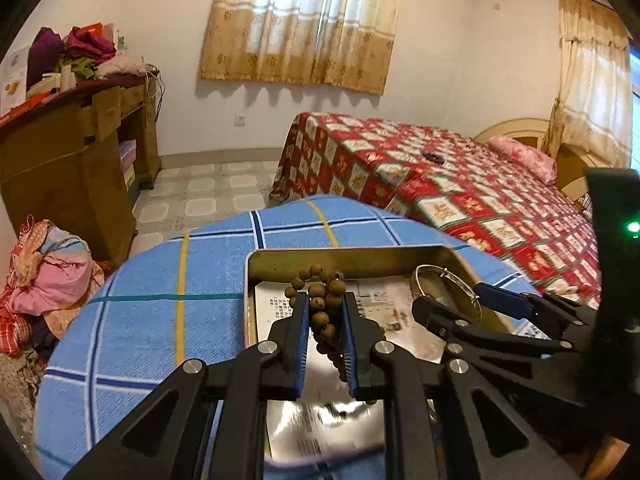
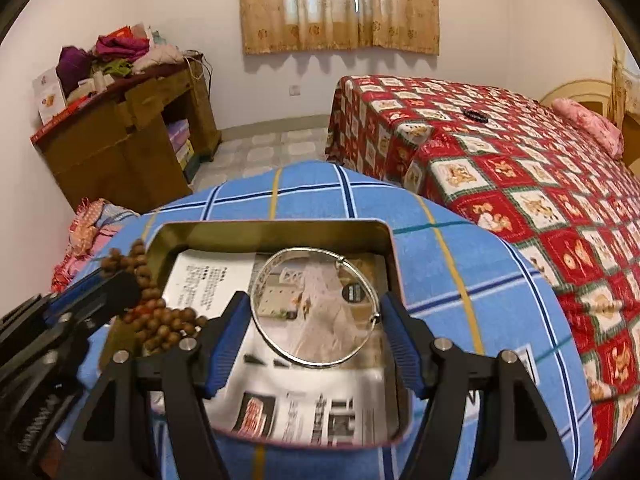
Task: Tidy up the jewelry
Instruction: 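Carry beads into the pink tin with left gripper while right places silver bangle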
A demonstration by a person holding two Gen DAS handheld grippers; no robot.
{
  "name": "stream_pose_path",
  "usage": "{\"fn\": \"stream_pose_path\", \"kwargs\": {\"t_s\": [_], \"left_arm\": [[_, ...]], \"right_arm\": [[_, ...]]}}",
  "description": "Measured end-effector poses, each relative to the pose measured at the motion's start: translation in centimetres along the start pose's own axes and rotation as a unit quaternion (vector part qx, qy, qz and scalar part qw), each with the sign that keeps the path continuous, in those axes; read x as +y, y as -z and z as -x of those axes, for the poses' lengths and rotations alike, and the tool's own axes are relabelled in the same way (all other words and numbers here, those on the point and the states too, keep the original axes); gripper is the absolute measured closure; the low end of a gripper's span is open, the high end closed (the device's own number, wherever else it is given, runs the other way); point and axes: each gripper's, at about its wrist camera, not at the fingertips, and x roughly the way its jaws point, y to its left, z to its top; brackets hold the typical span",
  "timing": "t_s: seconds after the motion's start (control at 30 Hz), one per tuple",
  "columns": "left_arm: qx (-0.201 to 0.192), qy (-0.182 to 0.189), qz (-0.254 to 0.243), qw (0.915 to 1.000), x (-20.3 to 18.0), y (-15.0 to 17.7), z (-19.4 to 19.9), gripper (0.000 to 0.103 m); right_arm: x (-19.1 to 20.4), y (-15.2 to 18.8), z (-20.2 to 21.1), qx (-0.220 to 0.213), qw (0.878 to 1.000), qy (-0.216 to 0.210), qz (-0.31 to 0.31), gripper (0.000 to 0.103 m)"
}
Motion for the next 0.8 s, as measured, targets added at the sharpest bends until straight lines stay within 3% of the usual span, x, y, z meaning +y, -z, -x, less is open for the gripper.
{"fn": "stream_pose_path", "kwargs": {"t_s": [0.4, 0.6, 0.67, 0.73, 0.8], "left_arm": [[0.011, -0.05, -0.003, 0.9987, 0.5, -0.1, -2.3, 0.086], [-0.003, -0.067, 0.009, 0.9977, 0.7, -0.9, -0.7, 0.065], [-0.015, -0.077, 0.02, 0.9967, 0.9, -0.9, 0.7, 0.047], [-0.023, -0.074, 0.037, 0.9963, 1.2, -0.8, 2.0, 0.037], [-0.024, -0.058, 0.046, 0.997, 1.3, -0.4, 3.3, 0.035]], "right_arm": [[1.1, 0.3, -2.2, 0.019, 1.0, 0.004, 0.023, 0.032], [0.7, -0.1, -1.4, 0.015, 1.0, 0.005, 0.02, 0.028], [0.4, -0.3, -0.3, 0.008, 1.0, 0.004, 0.015, 0.02], [0.0, -0.3, 1.0, 0.0, 1.0, 0.001, 0.009, 0.017], [-0.3, -0.1, 2.4, -0.008, 1.0, 0.003, 0.001, 0.013]]}}
